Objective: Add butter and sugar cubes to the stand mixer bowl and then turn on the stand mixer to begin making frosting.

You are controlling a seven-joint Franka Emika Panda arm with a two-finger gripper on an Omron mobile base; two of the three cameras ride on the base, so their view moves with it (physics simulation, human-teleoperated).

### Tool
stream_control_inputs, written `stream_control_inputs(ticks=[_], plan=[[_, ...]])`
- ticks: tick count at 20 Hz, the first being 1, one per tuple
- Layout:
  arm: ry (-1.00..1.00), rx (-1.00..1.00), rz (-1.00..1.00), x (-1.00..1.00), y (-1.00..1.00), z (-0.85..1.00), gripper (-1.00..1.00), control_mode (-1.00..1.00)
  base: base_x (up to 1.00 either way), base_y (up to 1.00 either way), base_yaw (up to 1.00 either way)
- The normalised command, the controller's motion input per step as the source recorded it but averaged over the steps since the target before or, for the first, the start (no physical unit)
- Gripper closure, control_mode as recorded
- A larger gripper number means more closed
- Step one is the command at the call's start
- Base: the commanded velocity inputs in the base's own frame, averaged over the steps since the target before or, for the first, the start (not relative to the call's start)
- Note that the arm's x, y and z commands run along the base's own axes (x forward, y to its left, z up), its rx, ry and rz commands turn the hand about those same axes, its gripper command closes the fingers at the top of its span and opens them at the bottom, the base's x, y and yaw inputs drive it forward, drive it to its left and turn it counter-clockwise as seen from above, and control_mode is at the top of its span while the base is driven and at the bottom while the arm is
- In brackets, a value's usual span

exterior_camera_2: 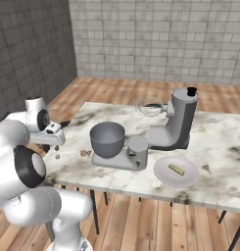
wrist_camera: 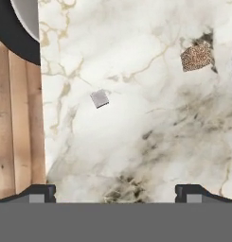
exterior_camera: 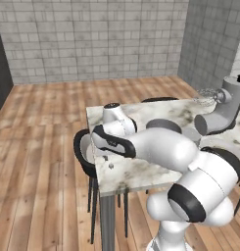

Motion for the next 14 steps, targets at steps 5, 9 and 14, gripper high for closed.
stream_control_inputs(ticks=[5,9,14], plan=[[0.01,0.00,0.00,0.23,0.00,-0.31,-1.00,-1.00,0.00,0.00,0.00],[0.03,0.00,0.00,0.22,0.00,-0.28,-1.00,-1.00,0.00,0.00,0.00],[0.03,0.00,0.00,0.14,0.00,-0.24,-1.00,-1.00,0.00,0.00,0.00]])
